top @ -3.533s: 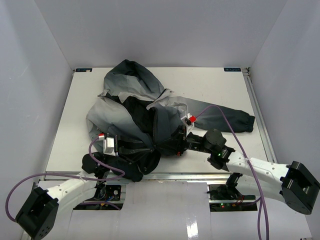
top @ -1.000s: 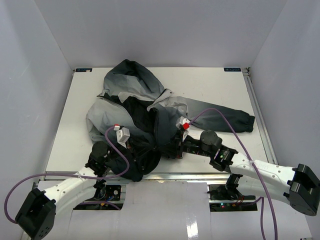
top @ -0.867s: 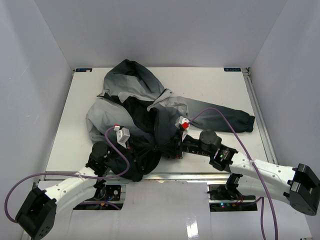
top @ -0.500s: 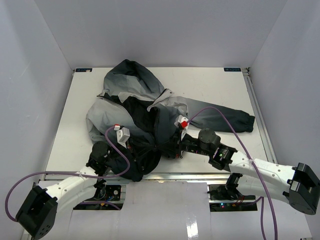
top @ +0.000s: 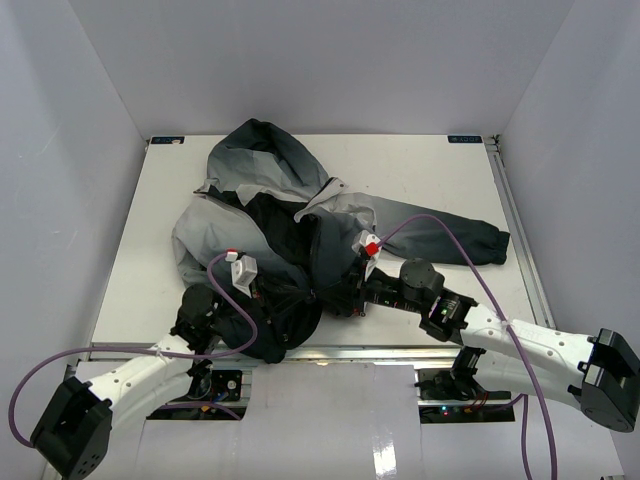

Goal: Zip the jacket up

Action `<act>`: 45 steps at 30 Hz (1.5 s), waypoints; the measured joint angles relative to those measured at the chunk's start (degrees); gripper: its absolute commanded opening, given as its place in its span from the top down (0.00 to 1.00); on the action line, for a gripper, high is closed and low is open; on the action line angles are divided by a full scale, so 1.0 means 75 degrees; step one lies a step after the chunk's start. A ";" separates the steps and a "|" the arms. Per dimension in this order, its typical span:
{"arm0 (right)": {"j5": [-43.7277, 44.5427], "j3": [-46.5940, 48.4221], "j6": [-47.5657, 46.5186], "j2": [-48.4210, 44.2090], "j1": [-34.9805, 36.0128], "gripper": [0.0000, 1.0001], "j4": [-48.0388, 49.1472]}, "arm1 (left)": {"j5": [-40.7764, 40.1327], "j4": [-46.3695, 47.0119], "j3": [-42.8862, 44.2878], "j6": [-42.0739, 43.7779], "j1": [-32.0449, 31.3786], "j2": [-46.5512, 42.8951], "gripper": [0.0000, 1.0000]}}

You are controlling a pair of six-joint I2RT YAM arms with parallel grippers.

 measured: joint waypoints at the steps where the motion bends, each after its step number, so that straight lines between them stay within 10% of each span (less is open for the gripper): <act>1: 0.0000 -0.0008 0.0000 0.0000 0.0000 0.92 0.0011 | -0.0012 -0.0009 0.0000 -0.0016 0.0000 -0.0001 0.81; 16: 0.0014 -0.0120 0.0006 0.0003 -0.0014 0.92 0.0336 | 0.0110 0.0046 0.0000 -0.0238 -0.0023 0.0312 0.68; 23: -0.0094 -0.0244 0.0031 0.0003 -0.0014 0.92 0.0487 | 0.0113 0.0141 0.0000 -0.0213 -0.0025 0.0461 1.00; 45: -0.0867 -0.0213 -0.0921 -0.0115 -0.0072 0.92 0.0229 | 0.0700 0.0056 0.0003 -0.0260 -0.0179 0.0381 1.00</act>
